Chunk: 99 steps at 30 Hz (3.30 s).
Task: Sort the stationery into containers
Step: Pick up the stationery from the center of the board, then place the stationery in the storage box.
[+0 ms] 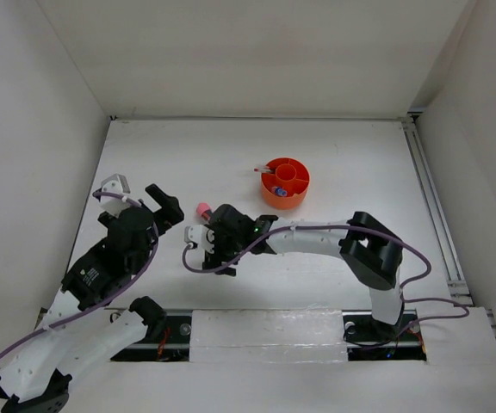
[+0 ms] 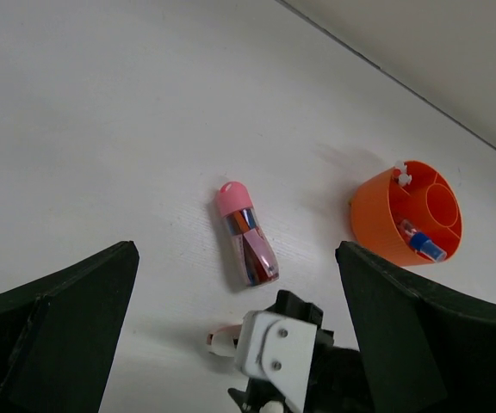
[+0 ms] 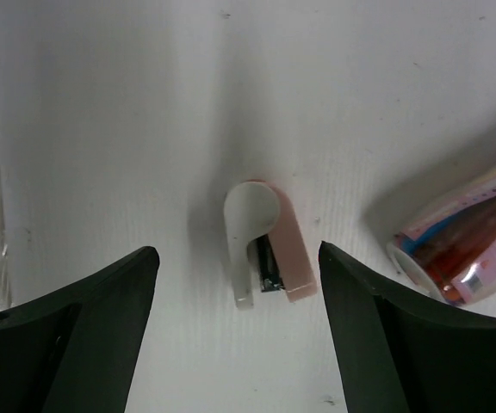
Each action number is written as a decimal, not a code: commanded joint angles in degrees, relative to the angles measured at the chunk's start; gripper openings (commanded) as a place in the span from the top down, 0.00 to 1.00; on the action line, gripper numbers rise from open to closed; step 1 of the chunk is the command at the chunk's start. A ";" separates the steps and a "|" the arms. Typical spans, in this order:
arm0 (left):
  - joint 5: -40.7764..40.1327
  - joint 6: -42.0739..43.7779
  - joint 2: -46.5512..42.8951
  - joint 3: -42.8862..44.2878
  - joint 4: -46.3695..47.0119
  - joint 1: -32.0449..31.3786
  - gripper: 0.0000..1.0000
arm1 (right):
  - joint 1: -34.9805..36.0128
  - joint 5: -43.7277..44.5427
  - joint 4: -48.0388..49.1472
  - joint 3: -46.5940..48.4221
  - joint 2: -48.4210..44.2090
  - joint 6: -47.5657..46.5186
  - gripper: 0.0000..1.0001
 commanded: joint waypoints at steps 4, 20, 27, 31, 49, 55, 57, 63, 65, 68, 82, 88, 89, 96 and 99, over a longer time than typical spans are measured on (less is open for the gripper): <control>1.81 2.60 -0.22 -0.40 3.37 0.22 0.01 | -3.41 -7.39 3.46 0.13 -1.56 -3.12 0.19; 2.86 3.65 -1.28 -0.93 3.89 0.22 0.01 | -3.94 -8.44 4.08 0.22 2.83 -2.51 0.24; 2.86 3.66 -1.80 -0.93 3.89 0.22 0.01 | -3.94 -6.87 4.60 -0.30 3.37 -1.98 0.26; 2.86 3.66 -1.80 -0.93 3.89 0.22 0.01 | -3.94 -5.54 4.61 -0.83 4.51 -0.94 0.29; 2.86 3.66 -1.80 -0.93 3.89 0.22 0.01 | -1.56 -3.34 5.13 -1.97 5.74 0.21 0.70; 2.86 3.66 -1.80 -0.93 3.89 0.22 0.01 | 0.11 -4.92 5.13 -2.50 5.74 1.26 1.00; 2.86 3.66 -1.80 -0.93 3.89 0.22 0.01 | 0.11 -4.93 5.92 -3.11 4.44 1.88 1.00; 2.33 3.14 -2.32 -0.93 3.89 0.22 0.01 | 0.11 -5.45 9.34 -6.36 -3.46 2.59 1.00; 2.33 3.13 -2.33 -0.93 3.89 0.22 0.01 | 0.11 -6.16 12.32 -8.03 -6.81 4.25 1.00; 2.33 3.13 -2.33 -0.93 3.89 0.22 0.01 | -1.46 -7.64 14.97 -11.28 -13.32 5.74 1.00; 2.33 3.13 -2.33 -0.93 3.37 0.22 0.01 | -21.15 15.79 22.82 -19.99 -35.74 17.44 1.00; 2.33 3.13 -2.33 -0.93 3.37 0.22 0.01 | -25.99 41.36 11.74 -12.09 -35.41 19.63 1.00; 2.33 3.13 -2.33 -0.93 3.37 0.22 0.01 | -26.78 44.00 8.68 -11.13 -34.70 20.16 1.00; 2.33 3.13 -2.33 -0.93 3.37 0.22 0.01 | -33.64 53.51 -1.54 -4.44 -27.49 25.44 1.00; 2.33 3.13 -2.33 -0.93 3.37 0.22 0.01 | -34.43 54.75 -4.35 -1.46 -23.27 25.44 1.00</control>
